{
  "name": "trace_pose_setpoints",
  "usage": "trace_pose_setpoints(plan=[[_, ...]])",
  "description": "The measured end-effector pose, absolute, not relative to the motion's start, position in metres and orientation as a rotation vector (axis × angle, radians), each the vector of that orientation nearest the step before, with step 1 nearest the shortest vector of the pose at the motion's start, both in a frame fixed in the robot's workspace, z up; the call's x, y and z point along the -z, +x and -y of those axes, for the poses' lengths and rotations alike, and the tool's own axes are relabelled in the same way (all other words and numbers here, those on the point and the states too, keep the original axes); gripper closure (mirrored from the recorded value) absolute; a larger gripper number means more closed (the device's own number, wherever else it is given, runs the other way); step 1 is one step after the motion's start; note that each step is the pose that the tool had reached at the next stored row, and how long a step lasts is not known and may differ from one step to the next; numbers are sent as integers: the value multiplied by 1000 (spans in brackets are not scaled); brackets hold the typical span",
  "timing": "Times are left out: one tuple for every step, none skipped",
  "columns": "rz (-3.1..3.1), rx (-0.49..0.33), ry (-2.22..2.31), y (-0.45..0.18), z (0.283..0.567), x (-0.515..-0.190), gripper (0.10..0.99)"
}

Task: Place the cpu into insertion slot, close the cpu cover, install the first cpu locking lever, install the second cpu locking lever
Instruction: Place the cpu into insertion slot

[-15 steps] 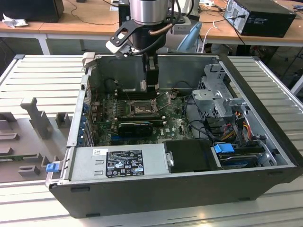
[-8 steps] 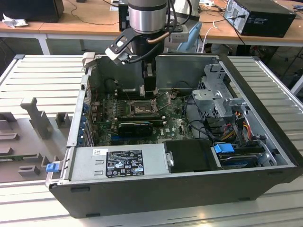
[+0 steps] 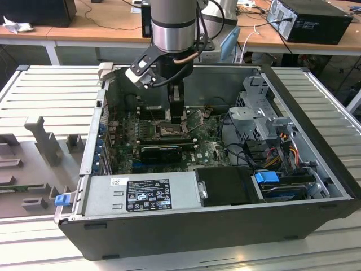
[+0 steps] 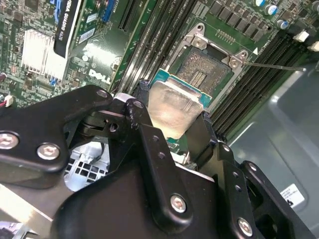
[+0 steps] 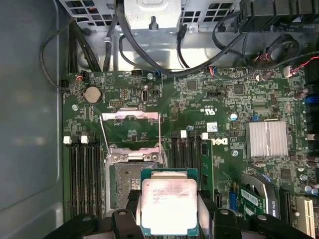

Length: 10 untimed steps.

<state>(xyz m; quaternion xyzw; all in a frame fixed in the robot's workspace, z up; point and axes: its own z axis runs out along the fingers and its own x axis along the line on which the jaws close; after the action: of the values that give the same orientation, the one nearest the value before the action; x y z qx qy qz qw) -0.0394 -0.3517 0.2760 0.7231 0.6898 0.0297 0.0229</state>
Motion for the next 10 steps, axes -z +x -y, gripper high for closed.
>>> trace_pose_setpoints(plan=[[-2136, -92, 2239, -40, 352, -273, 549], [-2136, -92, 2239, -40, 352, -272, 549], [-2136, -92, 2239, -40, 352, -270, 549], [-2136, -92, 2239, -40, 352, -268, 549], [-2136, -92, 2239, -40, 352, -266, 549], [-2136, -92, 2239, -40, 352, -265, 549], [-2136, -92, 2239, -40, 352, -263, 549], [-2136, -92, 2239, -40, 352, -261, 549], [-2136, -92, 2239, -40, 352, -258, 549], [-2136, -92, 2239, -40, 352, -256, 549]])
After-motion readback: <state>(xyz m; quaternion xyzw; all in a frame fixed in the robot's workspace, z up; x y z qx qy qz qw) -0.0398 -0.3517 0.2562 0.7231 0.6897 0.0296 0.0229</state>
